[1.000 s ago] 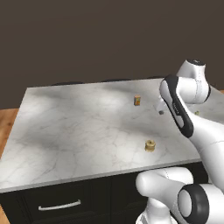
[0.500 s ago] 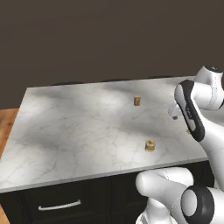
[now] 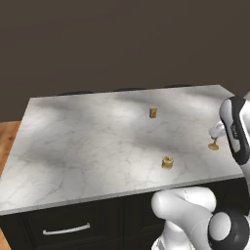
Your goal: Pick the candle and candle from the dining table and place them in the open cabinet. Close the cabinet after placing the objects.
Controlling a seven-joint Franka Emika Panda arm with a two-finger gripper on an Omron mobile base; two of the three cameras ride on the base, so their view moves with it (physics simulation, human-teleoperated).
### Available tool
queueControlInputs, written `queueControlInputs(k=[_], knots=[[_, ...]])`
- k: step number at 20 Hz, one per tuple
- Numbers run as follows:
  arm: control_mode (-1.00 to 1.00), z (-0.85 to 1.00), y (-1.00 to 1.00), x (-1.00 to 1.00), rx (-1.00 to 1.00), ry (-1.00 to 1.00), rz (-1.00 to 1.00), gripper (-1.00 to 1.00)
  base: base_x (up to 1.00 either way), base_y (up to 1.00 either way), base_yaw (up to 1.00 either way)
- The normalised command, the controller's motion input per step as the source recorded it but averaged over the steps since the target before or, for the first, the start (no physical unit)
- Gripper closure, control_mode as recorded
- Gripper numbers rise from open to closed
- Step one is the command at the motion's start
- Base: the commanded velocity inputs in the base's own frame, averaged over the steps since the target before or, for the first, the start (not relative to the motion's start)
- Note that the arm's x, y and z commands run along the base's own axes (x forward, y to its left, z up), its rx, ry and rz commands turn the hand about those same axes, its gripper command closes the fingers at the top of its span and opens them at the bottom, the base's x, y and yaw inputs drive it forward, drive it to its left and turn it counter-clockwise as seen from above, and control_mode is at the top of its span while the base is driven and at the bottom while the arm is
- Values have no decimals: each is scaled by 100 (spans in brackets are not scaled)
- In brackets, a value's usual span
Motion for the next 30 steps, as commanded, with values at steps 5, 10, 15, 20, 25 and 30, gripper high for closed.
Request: queueControlInputs(k=[5,10,15,20,25,30], knots=[[-100,-20,-60,-28,1,-3,10,-100,0,0,0],[-100,-18,-45,-9,0,0,4,-100,0,0,0],[-100,-21,-36,0,2,0,1,-100,0,0,0],[-100,-22,-28,5,5,-1,1,-100,0,0,0],[-100,-21,-30,12,12,-14,3,-100,0,0,0],[-100,-13,-21,14,14,-22,3,-100,0,0,0]])
